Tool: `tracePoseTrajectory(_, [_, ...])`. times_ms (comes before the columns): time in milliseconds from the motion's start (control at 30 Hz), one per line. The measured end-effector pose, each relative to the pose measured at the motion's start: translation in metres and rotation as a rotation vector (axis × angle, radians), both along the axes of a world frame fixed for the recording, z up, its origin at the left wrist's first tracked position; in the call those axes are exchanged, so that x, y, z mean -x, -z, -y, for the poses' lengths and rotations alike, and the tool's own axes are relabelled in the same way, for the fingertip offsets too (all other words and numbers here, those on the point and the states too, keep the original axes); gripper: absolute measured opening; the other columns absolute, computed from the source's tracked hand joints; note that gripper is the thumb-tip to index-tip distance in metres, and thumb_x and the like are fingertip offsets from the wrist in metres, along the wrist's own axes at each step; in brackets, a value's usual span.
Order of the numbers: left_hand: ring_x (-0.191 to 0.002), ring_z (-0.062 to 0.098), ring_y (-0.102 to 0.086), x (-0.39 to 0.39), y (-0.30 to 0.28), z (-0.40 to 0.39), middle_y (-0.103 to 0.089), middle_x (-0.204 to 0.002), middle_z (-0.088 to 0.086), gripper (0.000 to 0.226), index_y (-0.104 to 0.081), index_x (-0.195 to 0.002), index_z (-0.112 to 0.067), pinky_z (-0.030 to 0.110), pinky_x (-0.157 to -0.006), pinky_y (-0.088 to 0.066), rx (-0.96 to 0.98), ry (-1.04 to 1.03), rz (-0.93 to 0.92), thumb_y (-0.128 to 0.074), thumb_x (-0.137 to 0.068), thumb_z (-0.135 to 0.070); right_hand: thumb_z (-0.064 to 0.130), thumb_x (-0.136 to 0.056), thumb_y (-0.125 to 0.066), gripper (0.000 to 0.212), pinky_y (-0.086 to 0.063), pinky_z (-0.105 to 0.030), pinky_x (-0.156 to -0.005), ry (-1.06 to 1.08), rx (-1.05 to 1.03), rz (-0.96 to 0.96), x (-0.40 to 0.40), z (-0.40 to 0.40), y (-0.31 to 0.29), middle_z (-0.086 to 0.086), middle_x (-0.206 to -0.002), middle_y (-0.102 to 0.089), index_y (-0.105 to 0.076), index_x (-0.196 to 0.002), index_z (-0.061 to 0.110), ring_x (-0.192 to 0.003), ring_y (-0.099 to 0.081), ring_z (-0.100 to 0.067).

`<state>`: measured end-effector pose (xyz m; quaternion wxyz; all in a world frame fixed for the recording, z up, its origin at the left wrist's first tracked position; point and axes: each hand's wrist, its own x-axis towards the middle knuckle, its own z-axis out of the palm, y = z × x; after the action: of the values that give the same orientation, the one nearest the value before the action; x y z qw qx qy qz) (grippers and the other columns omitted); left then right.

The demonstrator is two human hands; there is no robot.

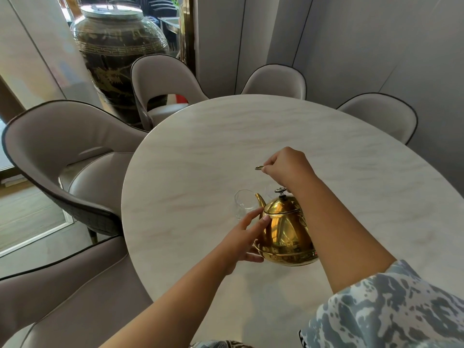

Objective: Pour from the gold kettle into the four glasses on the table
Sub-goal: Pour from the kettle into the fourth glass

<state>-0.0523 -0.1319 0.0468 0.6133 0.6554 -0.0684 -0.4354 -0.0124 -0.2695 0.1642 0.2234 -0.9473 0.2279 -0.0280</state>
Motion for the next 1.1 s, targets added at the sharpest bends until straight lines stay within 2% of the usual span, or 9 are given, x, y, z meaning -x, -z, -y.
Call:
tracePoseTrajectory(233, [-0.106,0.032,-0.066,0.0045,0.0007,0.0018,-0.057,-0.12,0.007,0.057,-0.036,-0.142,-0.049,0.039,-0.083,-0.061,-0.006,0.005,-0.007,-0.051,-0.088,-0.062,0.022,-0.09,-0.066,0.022,-0.06,-0.036,-0.071,-0.006,0.016,-0.013,0.0016,0.0024,0.0031,-0.012,-0.091,-0.073,-0.076,-0.102,0.007,-0.081,-0.07,-0.028])
tracePoseTrajectory(300, [-0.104,0.031,-0.066,0.0058,0.0006,0.0024,-0.058,-0.117,0.006,0.057,-0.036,-0.142,-0.048,0.039,-0.083,-0.061,-0.006,0.001,-0.008,-0.051,-0.089,-0.061,0.022,-0.09,-0.067,0.022,-0.059,-0.034,-0.069,-0.002,0.014,-0.017,0.0016,0.003,0.0029,-0.012,-0.091,-0.073,-0.076,-0.103,0.007,-0.081,-0.07,-0.027])
tracePoseTrajectory(433, [-0.104,0.032,-0.067,0.0071,-0.0005,0.0039,-0.058,-0.124,0.011,0.056,-0.037,-0.141,-0.048,0.04,-0.085,-0.06,-0.004,-0.006,-0.003,-0.051,-0.088,-0.061,0.022,-0.09,-0.067,0.022,-0.054,-0.03,-0.066,-0.008,0.01,-0.01,0.0023,0.0049,0.0023,-0.011,-0.092,-0.074,-0.076,-0.104,0.009,-0.083,-0.07,-0.026])
tracePoseTrajectory(833, [-0.107,0.036,-0.065,0.0089,0.0,0.0056,-0.054,-0.134,0.016,0.058,-0.036,-0.142,-0.047,0.043,-0.088,-0.059,-0.006,-0.015,-0.002,-0.05,-0.088,-0.062,0.021,-0.09,-0.066,0.02,-0.055,-0.03,-0.066,-0.02,0.027,-0.024,-0.0013,0.0076,0.005,-0.011,-0.089,-0.073,-0.076,-0.1,0.008,-0.081,-0.069,-0.026])
tracePoseTrajectory(1100, [-0.108,0.035,-0.065,0.0084,-0.0015,0.0053,-0.054,-0.132,0.014,0.057,-0.036,-0.142,-0.047,0.039,-0.085,-0.06,-0.009,-0.019,-0.004,-0.05,-0.088,-0.061,0.023,-0.09,-0.066,0.021,-0.054,-0.029,-0.065,-0.03,0.04,-0.02,-0.0041,0.0065,0.005,-0.011,-0.09,-0.073,-0.075,-0.101,0.007,-0.08,-0.069,-0.024])
